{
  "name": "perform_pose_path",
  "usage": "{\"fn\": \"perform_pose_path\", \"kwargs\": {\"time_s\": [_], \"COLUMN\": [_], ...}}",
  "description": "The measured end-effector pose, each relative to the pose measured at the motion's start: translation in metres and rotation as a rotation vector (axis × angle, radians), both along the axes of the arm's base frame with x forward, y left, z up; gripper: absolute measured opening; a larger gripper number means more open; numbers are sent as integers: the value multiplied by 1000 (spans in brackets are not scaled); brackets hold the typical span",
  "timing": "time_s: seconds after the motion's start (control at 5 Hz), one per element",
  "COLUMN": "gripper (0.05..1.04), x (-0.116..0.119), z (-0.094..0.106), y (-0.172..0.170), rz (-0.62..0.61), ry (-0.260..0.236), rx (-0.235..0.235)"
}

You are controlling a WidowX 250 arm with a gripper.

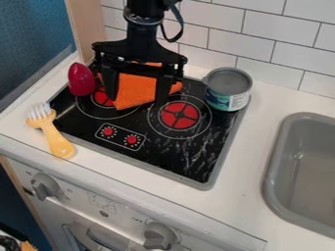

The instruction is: Move the yellow brush to the right burner

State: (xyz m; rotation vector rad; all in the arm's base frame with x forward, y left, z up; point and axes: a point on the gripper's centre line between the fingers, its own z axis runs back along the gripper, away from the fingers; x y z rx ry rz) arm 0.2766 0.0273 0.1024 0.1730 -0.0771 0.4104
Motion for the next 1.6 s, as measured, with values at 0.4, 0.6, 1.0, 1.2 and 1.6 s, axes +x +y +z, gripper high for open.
{"fn": "perform_pose_path", "kwargs": {"time_s": [0.4, 0.6, 1.0, 1.2, 1.6], "gripper": [999, 999, 999, 999, 999], "x": [-7, -15, -48, -54, -53], "z": [-12, -8, -19, -26, -50], "y": [14, 29, 66, 86, 112], "rz": [100, 186, 417, 493, 522], "ry": [30, -26, -99, -87, -40], "rx": [-87, -91, -49, -12, 13]}}
